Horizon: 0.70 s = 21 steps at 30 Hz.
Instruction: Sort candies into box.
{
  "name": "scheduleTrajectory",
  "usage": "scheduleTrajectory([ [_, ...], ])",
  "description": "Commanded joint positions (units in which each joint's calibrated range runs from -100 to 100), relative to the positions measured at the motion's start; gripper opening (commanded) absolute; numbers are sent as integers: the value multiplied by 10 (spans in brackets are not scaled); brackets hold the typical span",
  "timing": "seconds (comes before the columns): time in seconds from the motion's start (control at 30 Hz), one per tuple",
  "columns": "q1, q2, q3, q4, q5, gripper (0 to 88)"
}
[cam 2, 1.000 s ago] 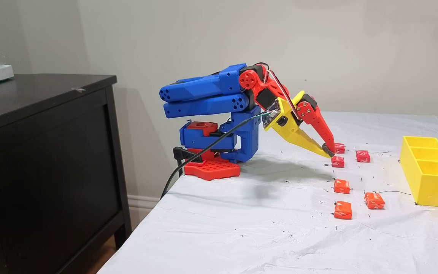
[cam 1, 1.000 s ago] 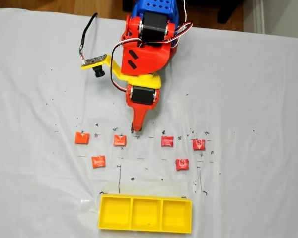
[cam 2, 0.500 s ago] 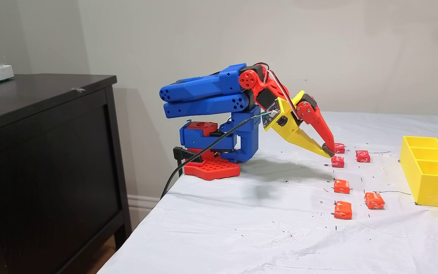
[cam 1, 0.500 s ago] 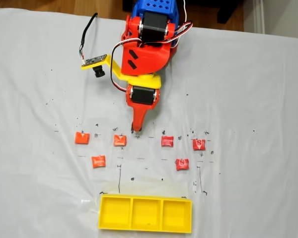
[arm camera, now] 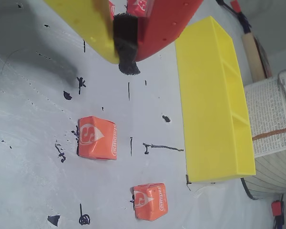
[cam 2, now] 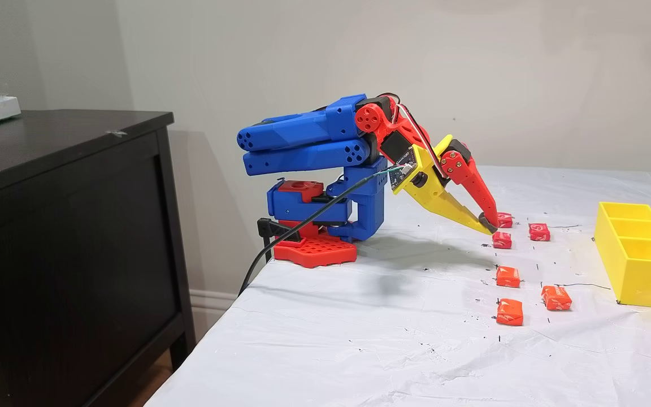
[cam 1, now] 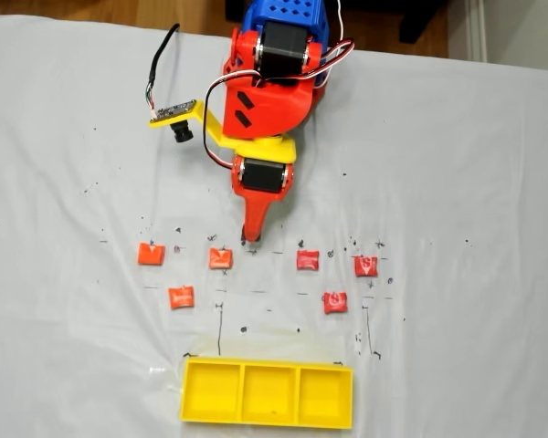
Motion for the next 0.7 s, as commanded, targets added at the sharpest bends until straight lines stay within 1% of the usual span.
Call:
scheduleTrajectory([
  [0.0,-6,-6,6,-3,4,1],
  [0.53,-13,-6,6,-2,8,1],
  [0.67,-8,-6,8,-7,2,1],
])
